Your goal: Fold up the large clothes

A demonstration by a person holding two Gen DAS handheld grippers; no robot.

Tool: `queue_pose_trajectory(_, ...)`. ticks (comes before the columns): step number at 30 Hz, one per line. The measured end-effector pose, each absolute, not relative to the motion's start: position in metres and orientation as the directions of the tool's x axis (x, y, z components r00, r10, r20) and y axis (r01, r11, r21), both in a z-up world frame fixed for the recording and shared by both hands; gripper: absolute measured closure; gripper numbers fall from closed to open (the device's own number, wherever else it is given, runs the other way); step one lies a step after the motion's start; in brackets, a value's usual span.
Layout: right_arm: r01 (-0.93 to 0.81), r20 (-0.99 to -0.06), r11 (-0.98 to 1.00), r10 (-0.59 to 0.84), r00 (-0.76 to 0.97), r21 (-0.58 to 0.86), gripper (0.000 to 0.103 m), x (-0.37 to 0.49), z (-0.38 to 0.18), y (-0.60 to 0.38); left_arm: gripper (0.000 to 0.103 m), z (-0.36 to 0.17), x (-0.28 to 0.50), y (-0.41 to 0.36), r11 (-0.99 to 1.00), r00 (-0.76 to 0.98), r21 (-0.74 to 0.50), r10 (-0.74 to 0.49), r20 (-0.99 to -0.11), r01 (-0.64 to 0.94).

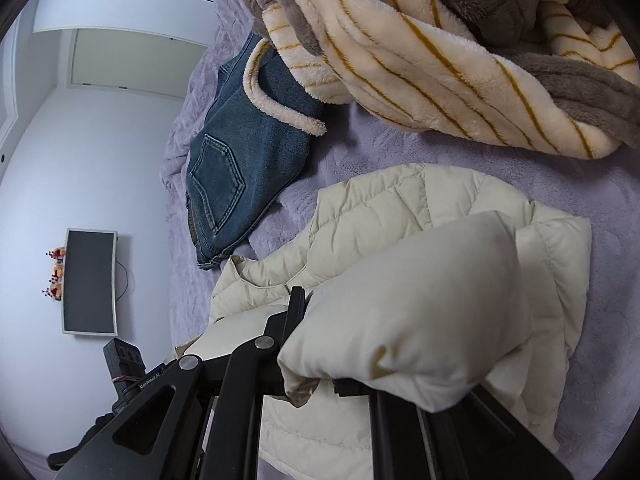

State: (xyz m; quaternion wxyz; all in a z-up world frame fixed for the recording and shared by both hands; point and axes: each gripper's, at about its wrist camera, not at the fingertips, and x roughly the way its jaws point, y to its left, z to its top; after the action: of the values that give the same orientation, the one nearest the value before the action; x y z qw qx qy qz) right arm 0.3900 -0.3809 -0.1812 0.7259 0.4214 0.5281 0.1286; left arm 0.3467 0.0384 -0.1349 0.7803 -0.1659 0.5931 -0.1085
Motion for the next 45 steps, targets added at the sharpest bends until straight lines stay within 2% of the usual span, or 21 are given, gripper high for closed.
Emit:
queue_pose_trajectory(1, 0.252, -0.664, 0.621, 0.629, 0.405, 0.742, 0.09, 0.39, -0.179, -0.38, 0.013, -0.128, 0.343, 0.039, 0.933, 0.305, -0.359, -0.337, -0.891, -0.016)
queue_pose_trajectory(2, 0.246, -0.67, 0.63, 0.626, 0.4, 0.736, 0.09, 0.391, -0.178, -0.379, 0.009, -0.121, 0.34, 0.039, 0.944, 0.337, -0.329, -0.309, -0.889, -0.002)
queue_pose_trajectory(8, 0.252, -0.681, 0.639, 0.623, 0.384, 0.727, 0.087, 0.393, -0.177, -0.377, 0.009, -0.099, 0.333, 0.046, 0.972, 0.403, -0.234, -0.216, -0.889, 0.005)
queue_pose_trajectory(10, 0.248, -0.686, 0.646, 0.619, 0.382, 0.722, 0.069, 0.392, -0.172, -0.378, 0.01, -0.093, 0.329, 0.051, 0.974, 0.43, -0.227, -0.199, -0.881, -0.013)
queue_pose_trajectory(11, 0.24, -0.688, 0.654, 0.613, 0.389, 0.718, 0.046, 0.391, -0.167, -0.379, 0.01, -0.09, 0.327, 0.053, 0.973, 0.44, -0.231, -0.2, -0.875, -0.017)
queue_pose_trajectory(12, 0.228, -0.688, 0.662, 0.605, 0.4, 0.714, 0.03, 0.389, -0.16, -0.38, 0.016, -0.087, 0.325, 0.055, 0.969, 0.449, -0.246, -0.214, -0.868, -0.013)
queue_pose_trajectory(13, 0.212, -0.687, 0.671, 0.595, 0.417, 0.71, 0.029, 0.385, -0.151, -0.383, 0.024, -0.085, 0.323, 0.056, 0.967, 0.452, -0.256, -0.225, -0.863, -0.01)
queue_pose_trajectory(15, 0.184, -0.69, 0.695, 0.573, 0.442, 0.695, 0.029, 0.379, -0.136, -0.388, 0.026, -0.082, 0.319, 0.056, 0.961, 0.454, -0.276, -0.247, -0.856, 0.003)
queue_pose_trajectory(17, 0.177, -0.701, 0.717, 0.544, 0.462, 0.674, 0.034, 0.37, -0.126, -0.396, 0.035, -0.082, 0.317, 0.052, 0.955, 0.452, -0.293, -0.279, -0.847, 0.041)
queue_pose_trajectory(18, 0.178, -0.712, 0.732, 0.527, 0.465, 0.658, 0.052, 0.367, -0.124, -0.399, 0.037, -0.085, 0.318, 0.046, 0.959, 0.439, -0.276, -0.273, -0.856, 0.058)
queue_pose_trajectory(19, 0.176, -0.73, 0.753, 0.508, 0.457, 0.634, 0.063, 0.365, -0.124, -0.401, 0.037, -0.089, 0.32, 0.041, 0.964, 0.429, -0.256, -0.261, -0.864, 0.072)
queue_pose_trajectory(20, 0.168, -0.752, 0.777, 0.492, 0.44, 0.607, 0.078, 0.364, -0.126, -0.4, 0.037, -0.094, 0.323, 0.034, 0.968, 0.421, -0.237, -0.25, -0.872, 0.084)
queue_pose_trajectory(21, 0.156, -0.773, 0.803, 0.471, 0.424, 0.575, 0.085, 0.365, -0.129, -0.398, 0.037, -0.101, 0.326, 0.027, 0.969, 0.41, -0.226, -0.245, -0.879, 0.095)
queue_pose_trajectory(26, 0.101, -0.846, 0.895, 0.366, 0.388, 0.434, 0.086, 0.383, -0.153, -0.38, 0.037, -0.136, 0.359, -0.002, 0.988, 0.415, -0.12, -0.148, -0.898, 0.094)
queue_pose_trajectory(30, 0.103, -0.884, 0.935, 0.281, 0.374, 0.341, 0.086, 0.408, -0.181, -0.371, 0.036, -0.164, 0.385, 0.001, 0.991, 0.405, -0.132, -0.127, -0.905, 0.015)
queue_pose_trajectory(36, 0.184, -0.893, 0.92, 0.264, 0.365, 0.347, 0.09, 0.428, -0.215, -0.382, 0.036, -0.189, 0.4, 0.005, 0.988, 0.407, -0.156, -0.14, -0.902, -0.005)
queue_pose_trajectory(45, 0.193, -0.89, 0.921, 0.248, 0.382, 0.339, 0.09, 0.436, -0.235, -0.385, 0.035, -0.209, 0.408, 0.012, 0.979, 0.415, -0.201, -0.168, -0.894, -0.035)
